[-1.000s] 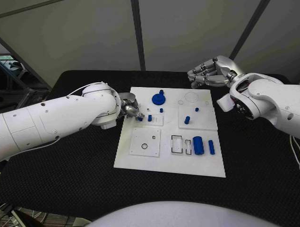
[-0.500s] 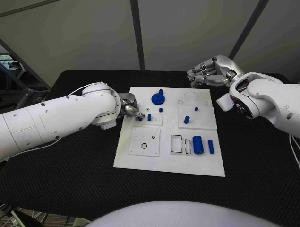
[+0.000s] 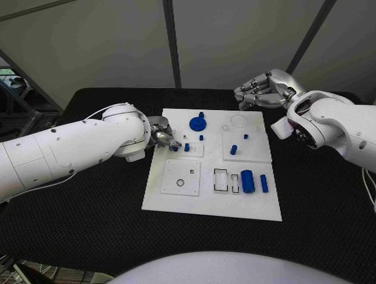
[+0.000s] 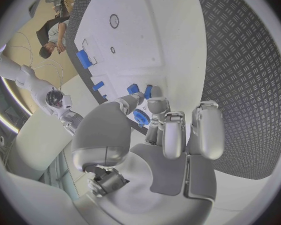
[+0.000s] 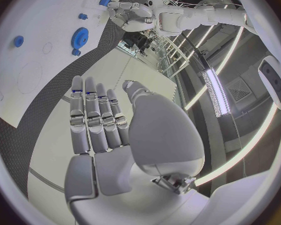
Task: Assemble the parts on the task board
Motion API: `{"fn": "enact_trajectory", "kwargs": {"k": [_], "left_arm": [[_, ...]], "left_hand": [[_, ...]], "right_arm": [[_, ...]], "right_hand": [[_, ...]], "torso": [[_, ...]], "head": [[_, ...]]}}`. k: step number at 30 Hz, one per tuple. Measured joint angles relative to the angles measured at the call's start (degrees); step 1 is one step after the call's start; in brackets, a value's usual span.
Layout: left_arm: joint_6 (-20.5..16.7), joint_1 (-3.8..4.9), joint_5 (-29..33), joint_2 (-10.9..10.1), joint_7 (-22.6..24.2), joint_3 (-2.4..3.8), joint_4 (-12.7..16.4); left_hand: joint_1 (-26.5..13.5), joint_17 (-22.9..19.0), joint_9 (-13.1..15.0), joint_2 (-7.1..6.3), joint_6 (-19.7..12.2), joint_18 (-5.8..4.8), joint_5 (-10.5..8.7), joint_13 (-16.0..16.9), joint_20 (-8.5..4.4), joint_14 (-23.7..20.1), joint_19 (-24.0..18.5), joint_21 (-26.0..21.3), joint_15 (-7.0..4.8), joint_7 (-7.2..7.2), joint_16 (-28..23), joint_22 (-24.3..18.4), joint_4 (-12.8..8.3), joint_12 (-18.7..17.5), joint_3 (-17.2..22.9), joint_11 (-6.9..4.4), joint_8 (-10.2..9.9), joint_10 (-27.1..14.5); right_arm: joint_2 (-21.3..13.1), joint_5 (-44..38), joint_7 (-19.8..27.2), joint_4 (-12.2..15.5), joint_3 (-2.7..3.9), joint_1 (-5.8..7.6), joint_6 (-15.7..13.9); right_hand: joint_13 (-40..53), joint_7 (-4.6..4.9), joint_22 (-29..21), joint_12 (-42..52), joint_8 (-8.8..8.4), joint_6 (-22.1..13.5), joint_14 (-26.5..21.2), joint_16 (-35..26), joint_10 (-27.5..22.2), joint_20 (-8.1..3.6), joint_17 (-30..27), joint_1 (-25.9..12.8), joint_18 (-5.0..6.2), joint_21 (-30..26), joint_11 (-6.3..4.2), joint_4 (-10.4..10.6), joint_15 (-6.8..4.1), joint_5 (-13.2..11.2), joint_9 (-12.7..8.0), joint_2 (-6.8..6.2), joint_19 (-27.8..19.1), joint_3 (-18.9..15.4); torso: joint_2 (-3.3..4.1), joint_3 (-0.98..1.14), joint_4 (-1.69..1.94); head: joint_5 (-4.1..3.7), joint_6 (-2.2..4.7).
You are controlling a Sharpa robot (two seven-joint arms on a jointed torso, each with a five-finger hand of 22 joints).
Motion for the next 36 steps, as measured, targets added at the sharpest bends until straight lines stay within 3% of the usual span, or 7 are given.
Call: {"fn": "enact_trajectory", "kwargs": {"k": [14,22,24,28,31,33,36], "left_arm": [[-0.68,-0.01,0.03,-0.65,-0.01,0.07,0.48],[-1.59,-0.02,0.3,-0.71,-0.01,0.19,0.67],[-2.02,-0.06,0.83,-0.71,0.0,0.37,0.67],[-3.17,-0.09,2.14,-0.66,0.12,1.31,0.6],[-4.51,-0.07,3.4,-0.83,0.37,2.08,0.59],[-5.55,-0.05,4.22,-1.15,0.69,2.44,0.6],[-7.5,-0.03,5.43,-1.57,1.61,2.8,0.74]], "left_hand": [[-0.39,0.0,-0.62,-0.4,0.29,0.01,0.0,-0.11,0.0,0.0,0.0,0.0,0.0,-0.12,0.0,0.0,3.15,0.11,-7.4,0.25,0.0,-0.25],[-0.39,0.0,-0.71,-0.4,0.28,0.0,0.0,-0.42,0.0,0.0,0.0,-0.01,0.0,-0.12,0.0,0.0,3.91,0.11,-8.78,0.25,0.0,-0.25],[-0.39,0.0,-0.75,-0.4,0.28,0.0,0.0,-0.93,0.0,0.0,0.0,-0.55,0.0,-0.12,0.0,0.0,4.24,0.11,-9.11,0.45,0.0,-0.45],[-0.37,0.0,-0.85,-0.38,0.27,0.0,0.0,-2.13,0.01,0.0,0.0,-1.57,0.0,-0.1,-0.64,0.0,4.89,-0.87,-10.79,0.44,0.0,-1.35],[0.8,0.0,-1.13,0.32,-0.52,0.0,0.0,-4.73,0.01,0.0,0.0,-3.93,0.0,0.63,-1.82,0.0,5.86,-2.73,-13.29,0.83,0.0,-3.34],[2.04,0.0,-1.73,0.57,-2.69,0.01,0.0,-9.22,0.25,0.15,-0.28,-7.91,0.23,1.32,-4.06,-0.32,6.49,-6.21,-14.72,1.45,-0.71,-6.81],[4.99,0.0,-3.27,0.4,-7.75,0.08,0.0,-13.71,1.55,0.14,-3.64,-18.09,2.17,3.58,-10.89,-6.48,6.64,-10.84,-16.34,3.58,-3.09,-13.89]], "right_arm": [[0.05,0.0,0.0,-0.14,0.0,0.0,0.01],[0.3,0.0,0.0,-0.34,0.0,-0.02,0.01],[0.4,0.0,0.0,-0.49,0.0,-0.02,0.01],[0.62,0.0,0.0,-0.69,-0.01,-0.04,0.01],[0.68,0.0,-0.01,-0.78,-0.01,-0.06,0.01],[0.67,0.0,-0.02,-0.82,-0.02,-0.07,0.01],[0.62,0.0,-0.02,-0.86,-0.02,-0.07,0.0]], "right_hand": [[0.0,0.21,0.0,0.0,0.0,-0.21,0.0,0.0,0.0,0.0,0.0,0.0,0.0,0.0,0.0,0.0,0.0,0.2,0.0,0.0,0.0,0.0],[0.0,0.21,0.0,0.0,0.0,-0.21,0.0,0.0,0.0,0.0,0.01,0.0,0.0,0.0,0.0,0.0,0.0,0.2,0.0,0.0,0.0,0.0],[0.0,0.21,0.0,0.0,0.0,-0.21,0.0,0.0,0.0,0.0,0.01,0.0,0.0,0.0,0.0,0.0,0.0,0.2,0.0,0.0,0.0,0.0],[0.0,0.21,0.0,0.0,0.0,-0.21,0.0,0.0,0.0,0.0,-0.06,0.0,0.0,0.0,0.0,0.0,0.0,0.2,0.0,0.0,0.0,0.0],[0.0,0.21,0.0,0.0,0.0,-0.21,0.0,0.0,0.0,0.0,-0.06,0.0,0.0,0.0,0.0,0.0,0.0,0.2,0.0,0.0,0.0,0.0],[0.0,0.21,0.0,0.0,0.0,-0.21,0.0,0.0,0.0,0.0,-0.06,0.0,0.0,0.0,0.0,0.0,0.0,0.2,0.0,0.0,0.0,0.0],[0.0,0.21,0.0,0.0,0.0,-0.21,-0.13,0.0,0.0,0.0,-0.06,0.0,0.0,0.0,0.0,0.0,0.13,0.2,0.0,0.0,0.0,0.0]], "torso": [[-0.03,-0.04,0.05],[-0.03,-0.05,0.05],[-0.04,-0.05,0.04],[-0.05,-0.05,0.04],[-0.05,-0.04,0.04],[-0.05,-0.04,0.04],[-0.05,-0.02,0.05]], "head": [[-0.1,0.08],[-0.18,-0.01],[-0.18,-0.01],[-0.21,0.14],[-0.22,0.18],[-0.23,0.19],[-0.32,0.23]]}}
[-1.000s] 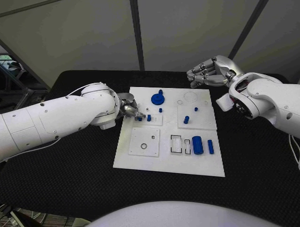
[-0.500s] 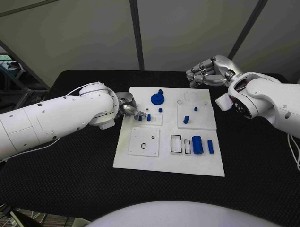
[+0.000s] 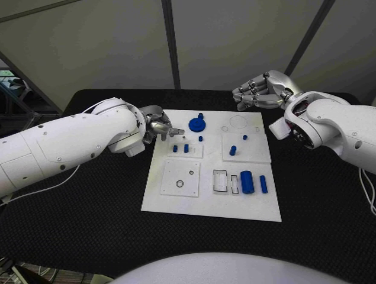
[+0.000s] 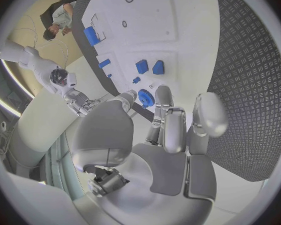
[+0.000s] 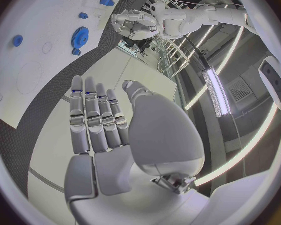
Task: Assemble the parts on the task board
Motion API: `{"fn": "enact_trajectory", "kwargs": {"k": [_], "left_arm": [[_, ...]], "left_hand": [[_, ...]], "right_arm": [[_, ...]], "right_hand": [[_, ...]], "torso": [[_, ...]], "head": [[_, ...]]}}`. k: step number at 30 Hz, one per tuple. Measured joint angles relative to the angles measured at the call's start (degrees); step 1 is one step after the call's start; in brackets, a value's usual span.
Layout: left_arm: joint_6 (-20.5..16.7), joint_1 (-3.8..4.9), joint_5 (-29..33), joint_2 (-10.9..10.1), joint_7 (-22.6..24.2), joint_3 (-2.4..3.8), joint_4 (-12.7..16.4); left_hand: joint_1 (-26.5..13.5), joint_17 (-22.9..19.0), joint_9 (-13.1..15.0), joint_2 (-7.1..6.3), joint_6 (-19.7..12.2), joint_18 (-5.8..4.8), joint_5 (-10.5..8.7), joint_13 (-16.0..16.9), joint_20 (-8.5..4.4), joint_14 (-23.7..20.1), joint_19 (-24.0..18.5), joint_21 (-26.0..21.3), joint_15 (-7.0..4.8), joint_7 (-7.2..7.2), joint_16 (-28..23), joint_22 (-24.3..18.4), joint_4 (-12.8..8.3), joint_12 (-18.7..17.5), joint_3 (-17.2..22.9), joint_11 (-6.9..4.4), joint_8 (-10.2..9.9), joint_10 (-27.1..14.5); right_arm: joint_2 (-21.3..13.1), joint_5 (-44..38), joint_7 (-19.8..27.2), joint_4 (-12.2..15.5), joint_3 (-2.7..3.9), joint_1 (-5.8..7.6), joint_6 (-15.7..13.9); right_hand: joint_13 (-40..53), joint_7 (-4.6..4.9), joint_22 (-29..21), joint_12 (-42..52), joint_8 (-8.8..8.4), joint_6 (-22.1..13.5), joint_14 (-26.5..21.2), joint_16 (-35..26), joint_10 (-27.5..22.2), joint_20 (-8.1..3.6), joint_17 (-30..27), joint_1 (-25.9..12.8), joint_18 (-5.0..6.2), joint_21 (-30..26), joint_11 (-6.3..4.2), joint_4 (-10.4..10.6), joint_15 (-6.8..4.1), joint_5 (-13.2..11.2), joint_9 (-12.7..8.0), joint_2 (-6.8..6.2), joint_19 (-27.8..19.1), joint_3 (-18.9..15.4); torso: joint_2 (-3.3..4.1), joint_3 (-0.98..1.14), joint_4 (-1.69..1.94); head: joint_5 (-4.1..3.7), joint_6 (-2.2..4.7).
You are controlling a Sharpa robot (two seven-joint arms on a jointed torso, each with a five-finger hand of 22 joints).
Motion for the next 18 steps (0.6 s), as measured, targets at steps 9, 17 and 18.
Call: {"fn": "enact_trajectory", "kwargs": {"k": [9,17,18], "left_arm": [[-6.71,0.25,1.07,2.04,10.73,0.22,-0.28],[-11.19,0.75,-5.1,5.5,22.92,-0.95,-3.26],[-11.43,0.76,-6.71,6.04,24.22,-1.24,-3.8]], "left_hand": [[16.85,-25.81,-5.93,0.13,-2.91,5.74,0.23,-5.52,3.7,-21.15,-17.15,-31.28,4.12,3.61,-30.87,-20.79,-6.49,-6.28,5.21,3.74,-3.9,-11.69],[20.83,-29.84,-13.82,-3.01,1.43,5.78,-1.34,-15.4,4.39,-20.65,-16.37,-32.08,4.33,3.35,-30.07,-21.45,-8.38,-15.33,7.16,4.02,-11.11,-10.47],[20.88,-29.79,-14.26,-3.06,1.95,5.79,-1.34,-15.95,4.3,-19.92,-16.01,-31.74,4.23,3.26,-29.27,-21.24,-8.46,-15.68,7.08,3.87,-11.43,-9.92]], "right_arm": [[-0.01,-0.01,0.0,-0.28,-0.01,-0.01,-0.03],[0.04,-0.73,-0.01,-1.03,-0.01,-0.01,-0.03],[0.05,-0.89,-0.03,-1.11,-0.01,-0.01,-0.03]], "right_hand": [[0.0,0.0,0.0,0.0,0.0,0.0,-0.08,0.0,0.0,0.18,-0.09,-0.12,0.0,-0.22,0.0,-0.16,0.08,0.34,0.0,0.12,0.18,0.16],[0.0,0.0,0.0,0.0,0.0,0.0,-0.08,0.0,0.0,0.2,-0.08,-0.22,0.0,-0.22,0.0,-0.16,0.07,0.33,0.0,0.22,0.2,0.16],[0.0,0.0,0.0,0.0,0.0,0.0,-0.07,0.0,0.0,0.2,-0.13,-0.22,0.0,-0.22,0.0,-0.16,0.08,0.33,0.0,0.22,0.2,0.16]], "torso": [[0.01,0.02,-0.03],[0.05,0.05,-0.1],[0.06,0.05,-0.1]], "head": [[-0.5,0.62],[-1.02,1.19],[-1.08,1.27]]}}
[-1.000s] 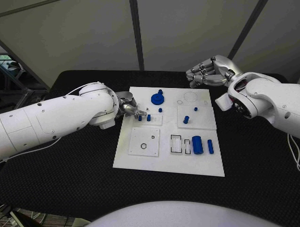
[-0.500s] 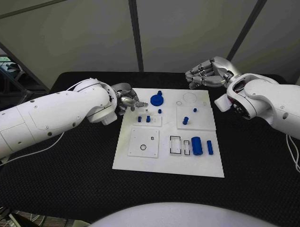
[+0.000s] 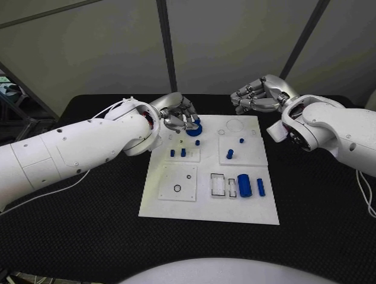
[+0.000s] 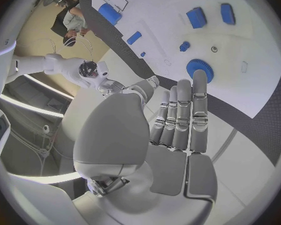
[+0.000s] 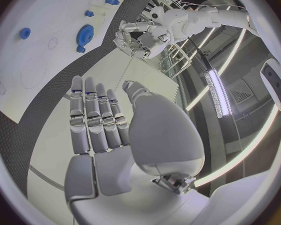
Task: Assemble the parts on the task board
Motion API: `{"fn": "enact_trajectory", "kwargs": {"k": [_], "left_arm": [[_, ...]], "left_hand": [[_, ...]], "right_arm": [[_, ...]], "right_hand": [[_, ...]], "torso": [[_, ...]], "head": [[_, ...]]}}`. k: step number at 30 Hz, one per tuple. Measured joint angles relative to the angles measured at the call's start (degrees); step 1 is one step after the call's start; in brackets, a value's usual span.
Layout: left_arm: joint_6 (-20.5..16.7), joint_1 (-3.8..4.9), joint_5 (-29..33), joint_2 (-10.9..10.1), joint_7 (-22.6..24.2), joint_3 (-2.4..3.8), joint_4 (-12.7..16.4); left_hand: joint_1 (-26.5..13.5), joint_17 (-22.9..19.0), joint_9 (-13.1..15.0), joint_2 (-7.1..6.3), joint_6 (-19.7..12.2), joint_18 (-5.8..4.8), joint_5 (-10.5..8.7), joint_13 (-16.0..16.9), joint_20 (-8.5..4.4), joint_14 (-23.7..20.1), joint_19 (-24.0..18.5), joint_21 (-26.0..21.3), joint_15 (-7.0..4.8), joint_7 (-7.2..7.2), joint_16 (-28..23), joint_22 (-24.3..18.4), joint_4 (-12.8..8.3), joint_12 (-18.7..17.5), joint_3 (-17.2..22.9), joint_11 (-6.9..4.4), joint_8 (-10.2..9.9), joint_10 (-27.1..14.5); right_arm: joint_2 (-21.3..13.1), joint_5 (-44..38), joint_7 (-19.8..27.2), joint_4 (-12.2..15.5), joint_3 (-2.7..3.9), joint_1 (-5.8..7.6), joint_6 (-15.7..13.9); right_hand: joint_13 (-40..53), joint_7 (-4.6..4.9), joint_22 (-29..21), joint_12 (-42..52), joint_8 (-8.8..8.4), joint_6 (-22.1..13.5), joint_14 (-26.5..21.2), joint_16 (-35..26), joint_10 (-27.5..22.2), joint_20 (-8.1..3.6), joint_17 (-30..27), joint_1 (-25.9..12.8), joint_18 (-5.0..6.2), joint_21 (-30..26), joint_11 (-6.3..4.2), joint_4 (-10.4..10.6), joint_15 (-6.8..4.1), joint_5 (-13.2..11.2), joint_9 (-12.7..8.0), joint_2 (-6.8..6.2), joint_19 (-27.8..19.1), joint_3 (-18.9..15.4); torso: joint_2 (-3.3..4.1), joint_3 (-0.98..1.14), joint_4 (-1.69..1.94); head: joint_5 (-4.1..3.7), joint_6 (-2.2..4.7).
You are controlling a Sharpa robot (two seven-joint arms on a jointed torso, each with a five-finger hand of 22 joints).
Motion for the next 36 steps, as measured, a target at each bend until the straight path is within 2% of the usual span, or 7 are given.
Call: {"fn": "enact_trajectory", "kwargs": {"k": [1,2,7,13,16,26,36], "left_arm": [[-0.11,0.01,-1.31,0.44,0.83,-0.19,-0.45],[-0.16,0.01,-2.57,0.84,1.49,-0.35,-0.86],[0.04,0.0,-9.45,2.86,3.95,-0.75,-3.04],[1.35,-0.11,-15.2,4.71,5.06,-0.95,-5.65],[2.21,-0.19,-17.05,5.43,5.25,-0.98,-6.7],[5.7,-0.64,-20.3,6.99,5.1,-1.07,-8.68],[8.29,-0.97,-21.51,7.55,4.56,-1.07,-9.61]], "left_hand": [[0.0,2.69,-1.0,0.0,1.37,0.16,-0.07,-1.16,-0.26,2.74,0.88,0.84,-0.29,-0.3,4.05,0.62,-0.01,-0.69,-0.01,-0.33,-0.85,1.36],[0.0,4.8,-1.78,0.0,2.2,2.77,-0.28,-2.05,-0.35,4.37,1.29,1.42,-0.47,-0.49,7.0,1.16,-0.01,-1.3,-0.01,-0.39,-1.61,2.13],[0.3,12.24,-4.73,-0.3,4.05,2.55,-0.66,-5.37,-0.64,10.0,4.1,6.4,-0.97,-0.81,17.34,5.17,0.11,-4.13,-1.36,-0.46,-5.01,3.37],[-0.32,21.18,-6.96,-0.92,5.96,2.54,-0.66,-8.38,-1.27,17.66,14.22,26.55,-1.34,-1.05,26.63,19.03,1.26,-7.64,-4.59,-0.62,-8.18,4.6],[-0.2,21.88,-7.65,-0.79,6.71,2.55,-0.66,-9.48,-1.46,18.31,15.9,30.46,-1.44,-1.43,27.69,21.88,1.3,-9.11,-5.23,-0.8,-9.29,5.08],[0.45,21.97,-8.49,-0.15,8.03,2.55,-0.66,-10.93,-1.86,19.48,18.15,37.01,-1.8,-1.74,28.08,26.61,1.23,-10.95,-5.64,-1.0,-10.66,6.72],[0.67,21.7,-8.68,0.08,8.45,2.54,-0.66,-11.26,-1.73,19.48,18.44,37.97,-1.8,-1.31,28.08,27.42,1.38,-11.41,-5.78,-1.0,-11.02,7.12]], "right_arm": [[0.0,-0.13,-0.02,-0.05,0.0,0.0,0.0],[0.0,-0.28,-0.03,-0.05,0.0,0.0,0.0],[0.01,-1.07,-0.2,-0.04,0.0,0.0,0.01],[0.03,-1.81,-0.42,0.15,0.0,0.0,0.01],[0.06,-2.06,-0.49,0.23,0.0,0.0,0.0],[0.25,-2.48,-0.64,0.39,0.0,0.0,-0.05],[0.38,-2.63,-0.75,0.51,0.0,0.0,-0.09]], "right_hand": [[0.0,0.0,0.0,0.0,0.0,0.0,0.0,0.0,0.0,0.0,0.0,0.0,0.0,0.0,0.0,0.0,0.0,0.0,0.0,0.0,0.0,0.0],[0.0,0.0,0.0,0.0,0.0,0.0,0.0,0.0,0.0,0.0,0.0,0.0,0.0,0.0,0.0,0.0,0.0,0.0,0.0,0.0,0.0,0.0],[0.0,0.0,0.0,0.0,0.0,0.0,0.0,0.0,0.0,0.0,0.0,0.18,0.0,0.0,0.0,0.0,0.0,0.0,0.0,0.18,0.0,0.0],[0.0,0.0,0.0,0.0,0.0,0.0,0.0,0.0,0.0,0.0,0.0,0.24,0.0,0.0,0.0,-0.14,0.0,0.0,0.0,0.24,0.0,0.14],[0.0,0.0,0.0,0.0,0.0,0.0,0.0,0.0,0.0,0.0,0.0,0.24,0.0,0.0,0.0,-0.14,0.0,0.0,0.0,0.24,0.0,0.14],[0.0,0.0,0.0,0.0,0.0,0.0,0.0,0.0,0.0,0.0,-0.04,0.24,0.0,0.0,0.0,-0.14,0.0,0.21,0.0,0.24,0.0,0.14],[0.0,0.0,0.0,0.0,0.0,0.0,0.0,0.0,0.0,0.0,-0.06,0.24,0.0,0.0,0.0,-0.14,0.0,0.21,0.0,0.24,0.0,0.14]], "torso": [[0.02,0.0,0.0],[0.03,-0.01,0.0],[0.06,-0.03,0.0],[0.08,-0.01,0.01],[0.08,-0.01,0.01],[0.05,-0.01,0.03],[0.03,-0.02,0.07]], "head": [[-0.05,0.06],[-0.11,0.1],[-0.34,0.23],[-0.38,0.28],[-0.42,0.3],[-0.52,0.25],[-0.6,0.03]]}}
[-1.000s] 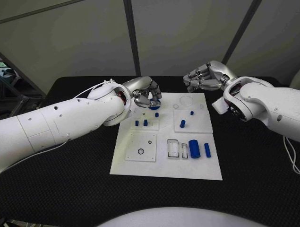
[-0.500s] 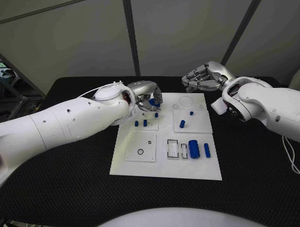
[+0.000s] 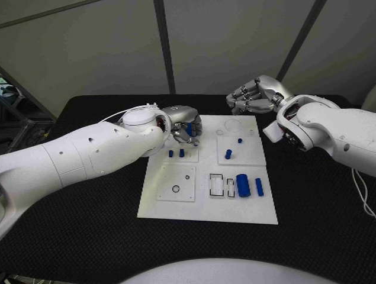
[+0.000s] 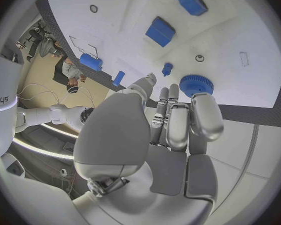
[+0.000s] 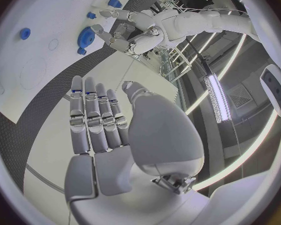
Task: Assemble the parts on the task board
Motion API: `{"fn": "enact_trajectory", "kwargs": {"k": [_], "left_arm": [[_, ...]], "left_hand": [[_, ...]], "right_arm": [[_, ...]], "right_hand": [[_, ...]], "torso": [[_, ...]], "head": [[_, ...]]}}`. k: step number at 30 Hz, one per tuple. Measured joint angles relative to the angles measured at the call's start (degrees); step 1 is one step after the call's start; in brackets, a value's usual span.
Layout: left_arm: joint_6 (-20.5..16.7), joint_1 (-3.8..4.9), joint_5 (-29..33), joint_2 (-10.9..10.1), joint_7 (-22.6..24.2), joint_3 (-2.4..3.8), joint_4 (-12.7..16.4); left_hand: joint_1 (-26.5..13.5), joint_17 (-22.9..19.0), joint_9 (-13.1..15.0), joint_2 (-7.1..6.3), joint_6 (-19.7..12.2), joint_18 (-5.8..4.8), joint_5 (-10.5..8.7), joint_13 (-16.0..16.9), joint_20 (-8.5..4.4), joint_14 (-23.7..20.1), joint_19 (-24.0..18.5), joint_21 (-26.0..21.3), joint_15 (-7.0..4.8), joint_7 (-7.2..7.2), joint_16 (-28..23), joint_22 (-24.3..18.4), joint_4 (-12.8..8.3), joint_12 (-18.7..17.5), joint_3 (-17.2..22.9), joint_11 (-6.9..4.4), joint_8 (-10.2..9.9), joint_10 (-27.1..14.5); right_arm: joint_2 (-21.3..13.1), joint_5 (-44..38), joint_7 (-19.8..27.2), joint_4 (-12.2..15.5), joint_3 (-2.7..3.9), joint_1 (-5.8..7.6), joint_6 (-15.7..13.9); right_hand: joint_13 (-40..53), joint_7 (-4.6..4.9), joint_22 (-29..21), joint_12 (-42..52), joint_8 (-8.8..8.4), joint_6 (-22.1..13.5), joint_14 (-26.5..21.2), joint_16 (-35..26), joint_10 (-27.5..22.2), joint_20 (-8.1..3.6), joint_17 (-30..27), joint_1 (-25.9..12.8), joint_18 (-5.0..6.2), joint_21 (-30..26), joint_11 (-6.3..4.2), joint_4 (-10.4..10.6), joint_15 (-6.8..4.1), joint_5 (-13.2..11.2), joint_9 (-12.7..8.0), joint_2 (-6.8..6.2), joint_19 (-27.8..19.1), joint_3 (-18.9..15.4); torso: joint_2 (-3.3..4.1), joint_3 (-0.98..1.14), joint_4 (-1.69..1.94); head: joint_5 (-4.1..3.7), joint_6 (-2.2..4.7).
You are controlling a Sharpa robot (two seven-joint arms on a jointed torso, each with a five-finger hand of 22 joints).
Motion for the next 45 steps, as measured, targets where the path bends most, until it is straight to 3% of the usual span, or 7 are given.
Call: {"fn": "enact_trajectory", "kwargs": {"k": [7,11,29,42,43,44,45], "left_arm": [[0.64,-0.32,-0.26,0.3,-0.12,0.0,-0.69],[0.7,-0.55,-0.27,0.75,-0.13,0.0,-1.49],[1.2,-1.47,-0.27,1.41,-0.07,0.0,-3.22],[1.22,-1.55,-0.19,1.59,-0.03,0.05,-3.54],[1.22,-1.55,-0.17,1.6,-0.03,0.05,-3.54],[1.22,-1.55,-0.17,1.62,-0.03,0.05,-3.55],[1.22,-1.55,-0.15,1.65,-0.03,0.05,-3.55]], "left_hand": [[0.02,-0.34,-0.07,0.02,0.19,-0.01,0.01,-0.25,-0.21,0.0,0.2,0.28,0.0,-0.22,0.0,0.27,0.0,-0.38,0.0,0.01,-0.24,0.23],[0.68,-0.53,-0.19,0.68,0.61,0.0,0.44,-0.52,-0.21,0.0,0.2,0.66,0.0,-0.22,0.0,0.34,-0.16,-1.04,0.16,0.0,-0.5,0.4],[1.43,-0.7,-0.44,1.43,1.42,-0.01,0.44,-0.98,-0.2,0.15,0.2,1.21,-0.16,-0.22,-0.01,0.34,-1.05,-1.71,1.06,0.0,-0.92,1.64],[1.89,-0.75,-0.73,1.43,1.42,-0.07,0.44,-1.21,-0.2,0.15,0.2,1.68,-0.15,-0.22,0.11,0.33,-1.26,-2.18,1.62,-0.19,-1.62,2.23],[1.89,-0.75,-0.79,1.43,1.42,-7.52,0.44,-1.25,-0.2,0.15,0.19,1.78,-0.15,-0.22,0.29,0.33,-1.26,-2.18,1.93,-0.19,-1.81,2.23],[1.89,-0.75,-0.79,1.43,1.42,-8.41,0.44,-1.25,-0.23,0.15,0.22,1.78,-0.15,-0.22,0.31,0.33,-1.26,-2.18,1.93,-0.19,-1.81,2.23],[1.89,-0.75,-0.78,1.43,1.42,-8.41,0.44,-1.25,-0.38,0.15,0.37,1.78,-0.15,-0.22,0.31,0.33,-1.26,-2.18,1.93,-0.33,-1.81,2.37]], "right_arm": [[0.15,-0.04,-0.03,0.05,0.0,0.0,-0.08],[0.2,-0.06,-0.03,0.07,0.0,0.0,-0.14],[0.48,-0.11,-0.03,0.07,0.0,0.0,-0.22],[0.56,-0.12,-0.04,0.08,0.0,0.0,-0.2],[0.57,-0.12,-0.04,0.08,0.0,0.0,-0.2],[0.59,-0.12,-0.04,0.08,0.0,0.0,-0.2],[0.6,-0.12,-0.04,0.07,0.0,0.0,-0.2]], "right_hand": [[0.0,0.0,0.0,0.0,0.0,0.0,0.0,0.0,0.0,0.0,-0.03,0.0,0.0,0.0,0.0,0.0,0.0,0.0,0.0,0.0,0.0,0.0],[0.0,0.0,0.0,0.0,0.0,0.0,0.0,0.0,0.0,0.0,-0.03,0.0,0.0,0.0,0.0,0.0,0.0,-0.01,0.0,0.0,0.0,0.0],[0.0,0.0,0.0,0.0,0.0,0.0,0.0,0.0,0.0,0.0,-0.02,0.0,0.0,0.0,0.0,0.0,0.0,-0.02,0.0,0.0,0.0,0.0],[0.0,0.0,0.0,0.0,0.0,0.0,0.0,0.0,0.0,0.0,-0.08,0.0,0.0,-0.24,0.0,0.0,0.0,-0.02,0.0,0.0,0.0,0.0],[0.0,0.0,0.0,0.0,0.0,0.0,0.0,0.0,0.0,0.0,-0.07,0.0,0.0,-0.24,0.0,0.0,0.0,-0.02,0.0,0.0,0.0,0.0],[0.0,0.0,0.0,0.0,0.0,0.0,0.0,0.0,0.0,0.0,-0.07,0.0,0.0,-0.24,0.0,0.0,0.0,-0.02,0.0,0.0,0.0,0.0],[0.0,0.0,0.0,0.0,0.0,0.0,0.0,0.0,0.0,0.0,-0.07,0.0,0.0,-0.24,0.0,0.0,0.0,-0.02,0.0,0.0,0.0,0.0]], "torso": [[-0.01,-0.04,0.03],[-0.03,-0.07,0.03],[-0.08,0.0,0.0],[-0.11,0.02,0.07],[-0.12,0.02,0.07],[-0.12,0.02,0.07],[-0.12,0.02,0.07]], "head": [[-0.08,-0.3],[-0.08,-0.31],[-0.29,-0.57],[-0.39,-0.6],[-0.4,-0.6],[-0.4,-0.6],[-0.4,-0.6]]}}
